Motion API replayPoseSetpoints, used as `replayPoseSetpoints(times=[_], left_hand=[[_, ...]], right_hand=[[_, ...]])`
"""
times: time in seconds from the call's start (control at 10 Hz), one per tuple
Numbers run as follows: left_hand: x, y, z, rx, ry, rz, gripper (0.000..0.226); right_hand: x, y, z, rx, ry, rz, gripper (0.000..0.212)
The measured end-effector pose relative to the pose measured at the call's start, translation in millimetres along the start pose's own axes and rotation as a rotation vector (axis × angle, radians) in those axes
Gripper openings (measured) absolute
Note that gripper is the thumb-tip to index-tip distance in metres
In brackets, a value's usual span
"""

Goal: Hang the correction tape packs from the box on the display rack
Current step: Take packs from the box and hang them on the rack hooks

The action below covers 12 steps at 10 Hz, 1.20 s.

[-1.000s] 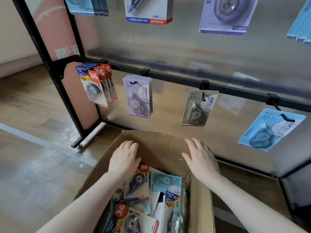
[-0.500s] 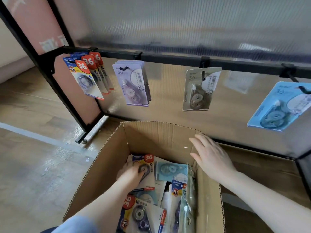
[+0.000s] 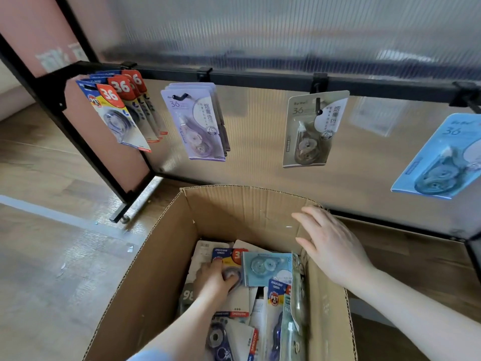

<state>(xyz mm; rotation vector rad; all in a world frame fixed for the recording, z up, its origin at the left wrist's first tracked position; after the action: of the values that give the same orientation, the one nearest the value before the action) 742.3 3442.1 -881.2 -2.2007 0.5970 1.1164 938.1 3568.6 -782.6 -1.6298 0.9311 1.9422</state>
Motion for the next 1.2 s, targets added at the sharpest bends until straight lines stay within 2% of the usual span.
replayPoseSetpoints(times=[0.1,0.2,0.3,0.4,0.5,0.6,0.7,0.9,1.2], left_hand=[[-3.6,-15.3,8.6,0.052,-0.038,-0.037,0.05],[-3.8,-5.2,7.3,0.011,-0.034,-0.166,0.058],[-3.2,-7.5,14.6,-0.025,-0.079,-0.357,0.092],[2.8,11.4,0.7,-0.112,0.027,-0.382,0.098],[-7.8,-24.2,26.3,-0.121,0.051,-0.53,0.043],[-4.5,-10.0,16.2,-0.021,0.138,-0.536,0.024],[-13.5,2.7,17.3,0.008,0.175,-0.484,0.025],[-55.9,8.4,16.2,0.056,0.128,-0.552,0.028],[-71.5,26.3,17.8,0.073,0.143,-0.573,0.037]], right_hand=[[2.7,-1.9,0.0,0.006,-0.009,-0.014,0.048],[3.6,-3.3,-0.6,0.007,-0.02,-0.029,0.048],[0.5,-3.0,-1.5,0.012,-0.038,-0.045,0.051],[-1.7,0.1,-2.1,-0.012,-0.022,-0.054,0.048],[-0.6,0.5,-1.6,-0.032,0.004,-0.052,0.047],[-1.8,4.7,-0.7,-0.035,0.025,-0.058,0.046],[-0.6,10.6,-0.3,-0.042,0.077,-0.109,0.044],[9.3,27.8,4.8,-0.129,0.267,-0.298,0.036],[48.9,48.0,16.6,-0.196,0.525,-0.343,0.037]])
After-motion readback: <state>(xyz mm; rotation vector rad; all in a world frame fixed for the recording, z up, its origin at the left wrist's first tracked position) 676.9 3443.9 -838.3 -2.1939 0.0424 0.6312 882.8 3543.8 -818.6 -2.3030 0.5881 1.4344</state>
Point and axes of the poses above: each hand's wrist, its own z-axis towards the middle knuckle, its own x-axis out of the palm, y = z × x, the point moved 5 cm from there along z, towards the middle knuckle
